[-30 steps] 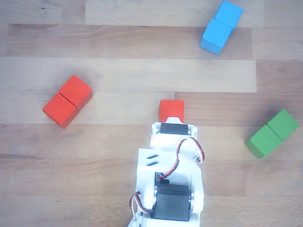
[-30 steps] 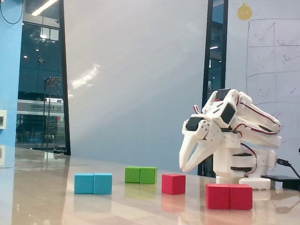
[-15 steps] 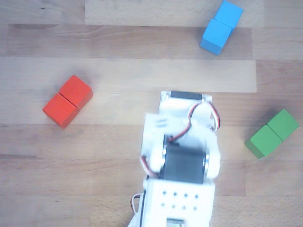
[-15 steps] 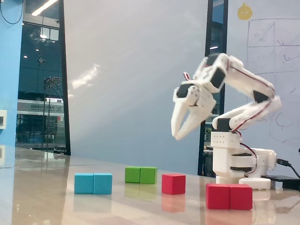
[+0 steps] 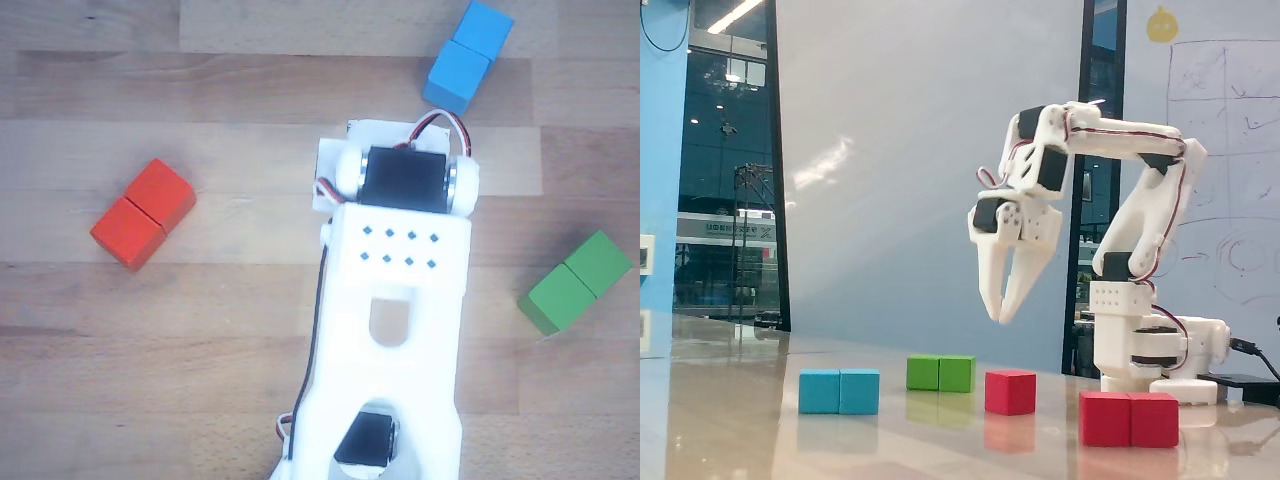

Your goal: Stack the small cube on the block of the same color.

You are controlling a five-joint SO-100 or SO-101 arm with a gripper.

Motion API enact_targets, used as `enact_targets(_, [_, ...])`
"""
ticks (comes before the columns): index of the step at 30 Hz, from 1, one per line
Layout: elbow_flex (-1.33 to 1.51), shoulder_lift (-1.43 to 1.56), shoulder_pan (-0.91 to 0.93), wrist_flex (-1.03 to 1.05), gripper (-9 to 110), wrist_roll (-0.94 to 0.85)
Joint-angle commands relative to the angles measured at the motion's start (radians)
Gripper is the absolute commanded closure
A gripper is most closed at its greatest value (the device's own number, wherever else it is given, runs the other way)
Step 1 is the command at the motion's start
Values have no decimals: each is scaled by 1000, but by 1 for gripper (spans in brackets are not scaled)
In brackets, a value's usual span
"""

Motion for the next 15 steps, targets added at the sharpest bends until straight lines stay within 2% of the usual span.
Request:
enact_targets(1, [-104, -55, 11, 8, 101, 2])
enact_targets(8, [-95, -60, 9, 8, 101, -25])
enact_targets(15, [-95, -58, 9, 8, 101, -218])
